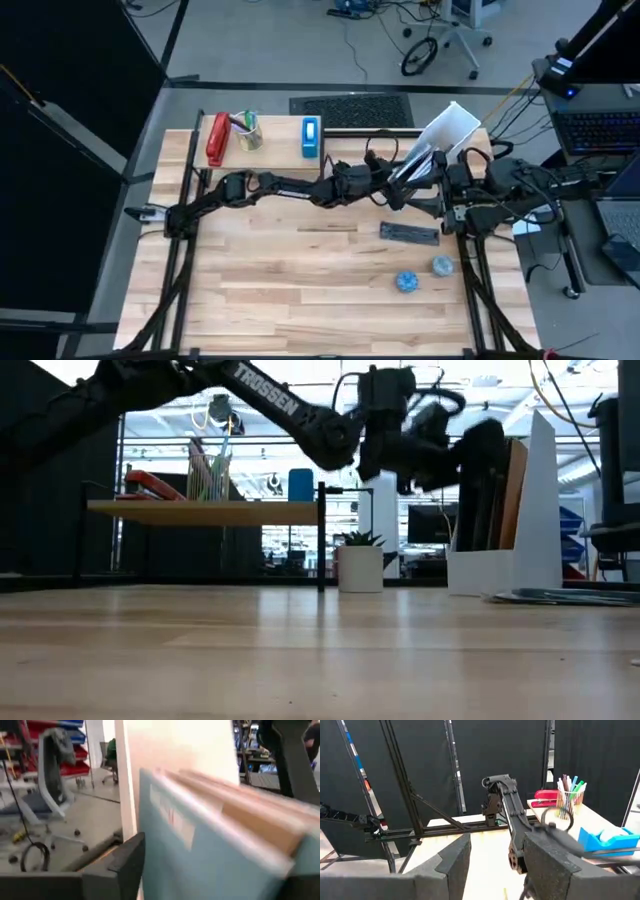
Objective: Stock shelves
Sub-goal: Put the blue book into the white book shelf, then put the pack of pens into the gold pen holder on the shelf
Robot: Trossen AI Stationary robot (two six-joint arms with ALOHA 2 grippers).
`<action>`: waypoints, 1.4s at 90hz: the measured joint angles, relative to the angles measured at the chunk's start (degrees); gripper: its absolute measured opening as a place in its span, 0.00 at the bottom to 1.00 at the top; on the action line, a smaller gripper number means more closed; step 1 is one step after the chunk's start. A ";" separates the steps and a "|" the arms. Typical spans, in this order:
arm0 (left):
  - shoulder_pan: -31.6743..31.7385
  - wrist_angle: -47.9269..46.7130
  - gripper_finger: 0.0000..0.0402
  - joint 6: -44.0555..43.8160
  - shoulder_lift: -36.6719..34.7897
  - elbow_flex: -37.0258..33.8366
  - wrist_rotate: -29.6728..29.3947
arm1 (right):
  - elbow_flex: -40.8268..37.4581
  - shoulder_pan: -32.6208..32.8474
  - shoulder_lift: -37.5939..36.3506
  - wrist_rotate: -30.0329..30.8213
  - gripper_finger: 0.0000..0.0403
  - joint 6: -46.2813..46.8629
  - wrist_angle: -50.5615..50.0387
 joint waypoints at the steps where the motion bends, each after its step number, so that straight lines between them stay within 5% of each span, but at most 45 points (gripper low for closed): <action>1: 0.00 0.22 0.52 0.31 -0.08 0.12 0.01 | -0.01 0.00 -0.01 0.00 0.41 0.00 0.02; 32: -1.78 -10.57 0.59 16.06 -12.22 1.02 -6.10 | -0.02 0.00 0.00 -0.07 0.41 5.23 -0.37; 48: -3.48 -20.82 0.57 15.79 -20.68 1.00 -6.72 | -0.02 -0.02 -0.02 -2.47 0.41 9.83 -1.70; 83: -10.74 -54.64 0.51 -4.39 -32.98 1.04 -7.50 | -0.04 -0.02 4.34 -4.85 0.44 11.93 -8.29; 115: -15.52 -88.14 0.46 -23.04 -35.95 0.95 -9.20 | -0.07 0.00 14.93 -7.69 0.61 17.67 -30.40; 126: -14.72 -94.22 0.45 -24.53 -35.97 -0.92 -3.66 | -1.66 0.52 18.42 -7.81 0.60 22.73 -33.66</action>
